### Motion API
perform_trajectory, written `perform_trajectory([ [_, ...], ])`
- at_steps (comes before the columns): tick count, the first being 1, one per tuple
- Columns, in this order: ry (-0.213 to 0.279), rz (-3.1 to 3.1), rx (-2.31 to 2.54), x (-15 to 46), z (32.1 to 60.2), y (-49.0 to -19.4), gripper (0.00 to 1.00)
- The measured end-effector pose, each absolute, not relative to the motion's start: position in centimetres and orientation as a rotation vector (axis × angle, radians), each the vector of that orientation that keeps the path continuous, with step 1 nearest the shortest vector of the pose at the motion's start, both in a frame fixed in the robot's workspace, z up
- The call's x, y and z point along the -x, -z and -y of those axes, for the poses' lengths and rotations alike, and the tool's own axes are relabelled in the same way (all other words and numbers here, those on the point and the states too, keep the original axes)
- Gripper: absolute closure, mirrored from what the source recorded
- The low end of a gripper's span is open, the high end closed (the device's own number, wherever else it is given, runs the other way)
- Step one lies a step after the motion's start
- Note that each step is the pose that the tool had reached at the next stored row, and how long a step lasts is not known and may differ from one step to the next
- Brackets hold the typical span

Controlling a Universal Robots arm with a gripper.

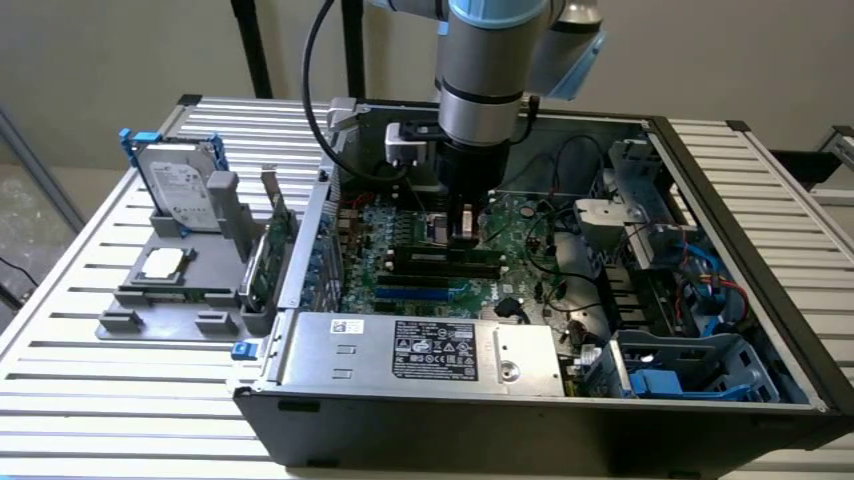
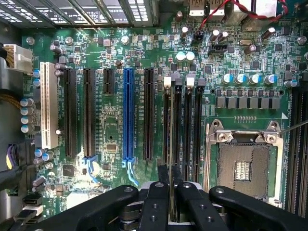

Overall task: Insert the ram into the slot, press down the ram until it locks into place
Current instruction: 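Insert the ram into the slot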

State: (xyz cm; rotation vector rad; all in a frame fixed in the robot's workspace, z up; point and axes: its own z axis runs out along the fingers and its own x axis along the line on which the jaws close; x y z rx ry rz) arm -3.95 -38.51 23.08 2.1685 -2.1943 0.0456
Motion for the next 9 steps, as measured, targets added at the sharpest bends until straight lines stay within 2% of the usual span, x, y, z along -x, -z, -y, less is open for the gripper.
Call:
perform_trajectory([
  [9,-0.041,2.193,-2.166,3.61,38.51,-23.04,0.86],
])
